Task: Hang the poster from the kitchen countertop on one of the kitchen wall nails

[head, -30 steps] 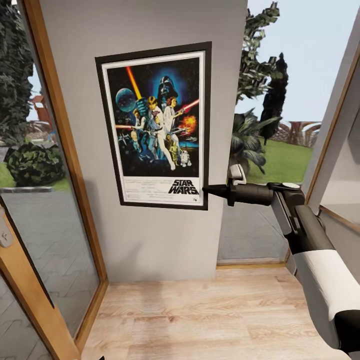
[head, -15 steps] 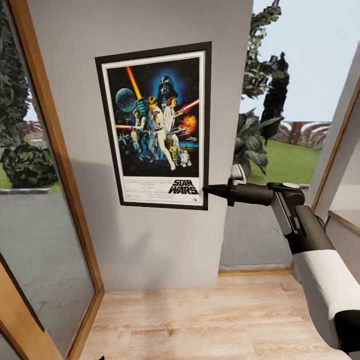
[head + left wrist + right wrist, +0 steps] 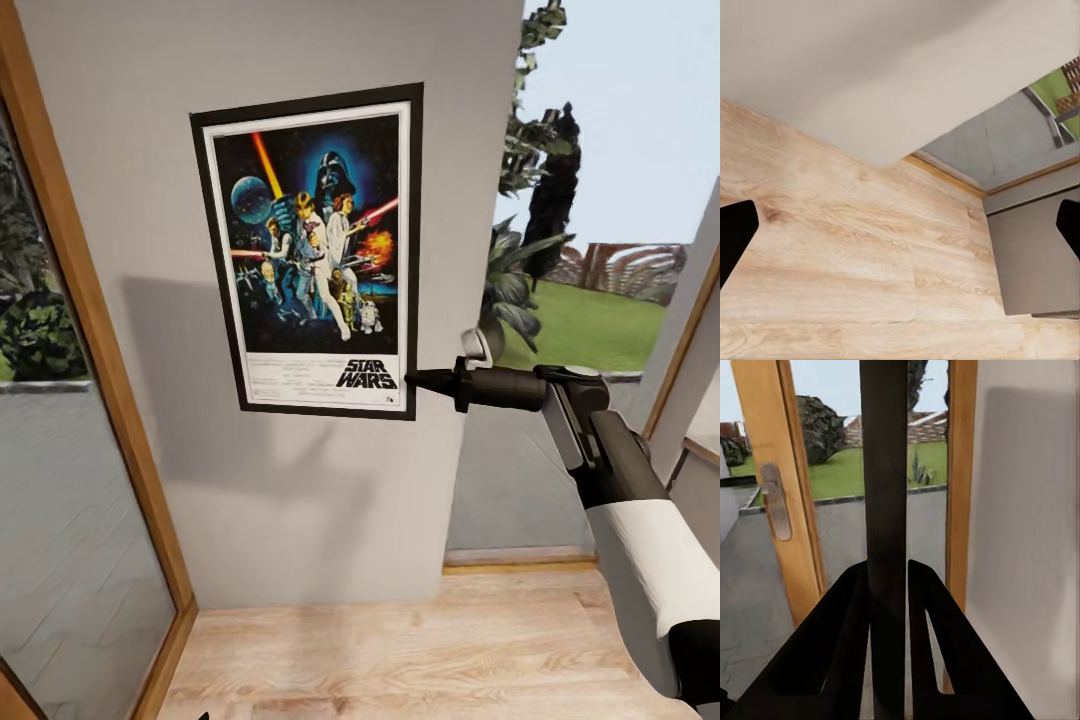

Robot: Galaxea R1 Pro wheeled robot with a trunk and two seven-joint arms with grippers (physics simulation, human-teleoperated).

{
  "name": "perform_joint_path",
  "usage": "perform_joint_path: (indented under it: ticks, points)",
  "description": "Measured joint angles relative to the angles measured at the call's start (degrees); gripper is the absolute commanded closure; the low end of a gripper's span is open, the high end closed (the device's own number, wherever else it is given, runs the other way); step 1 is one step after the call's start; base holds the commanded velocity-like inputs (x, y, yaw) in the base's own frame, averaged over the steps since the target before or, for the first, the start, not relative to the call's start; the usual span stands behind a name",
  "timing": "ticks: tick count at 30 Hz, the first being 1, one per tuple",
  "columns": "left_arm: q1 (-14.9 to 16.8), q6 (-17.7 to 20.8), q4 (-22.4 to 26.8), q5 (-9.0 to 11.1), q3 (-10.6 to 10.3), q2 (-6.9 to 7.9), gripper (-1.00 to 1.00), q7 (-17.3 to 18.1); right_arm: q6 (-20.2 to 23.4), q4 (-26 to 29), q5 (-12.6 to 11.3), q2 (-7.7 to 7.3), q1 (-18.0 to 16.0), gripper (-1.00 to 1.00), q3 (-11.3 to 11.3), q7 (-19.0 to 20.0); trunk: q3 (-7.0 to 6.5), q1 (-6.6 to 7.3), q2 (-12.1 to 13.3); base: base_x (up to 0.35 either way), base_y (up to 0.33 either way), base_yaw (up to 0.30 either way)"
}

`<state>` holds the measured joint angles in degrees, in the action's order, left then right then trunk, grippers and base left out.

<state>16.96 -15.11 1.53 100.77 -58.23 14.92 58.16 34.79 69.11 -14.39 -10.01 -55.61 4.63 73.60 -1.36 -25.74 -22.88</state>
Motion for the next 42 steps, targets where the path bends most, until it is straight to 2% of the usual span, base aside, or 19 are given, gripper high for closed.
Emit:
perform_joint_path:
  ticks: [14,17,22,42]
  points:
    - [0.0,0.0,0.0,0.0,0.0,0.00,-1.00,0.0,0.2,0.1,0.0,0.61,-0.6,1.00,-0.1,-0.4,0.00,-0.02,0.0,0.022,0.000,0.000]
    - [0.0,0.0,0.0,0.0,0.0,0.00,-1.00,0.0,0.3,0.2,0.0,1.43,-1.4,1.00,-0.1,-0.4,0.00,-0.02,0.0,0.000,0.000,0.000]
    - [0.0,0.0,0.0,0.0,0.0,0.00,-1.00,0.0,0.3,0.3,0.0,1.95,-2.2,1.00,-0.1,-0.4,0.00,-0.02,0.0,0.000,0.000,0.000]
    - [0.0,-0.1,0.0,-0.1,0.1,-0.20,-1.00,-0.1,0.4,0.0,0.1,2.15,-2.5,1.00,-0.1,-0.5,0.00,-0.02,0.0,0.000,0.000,0.000]
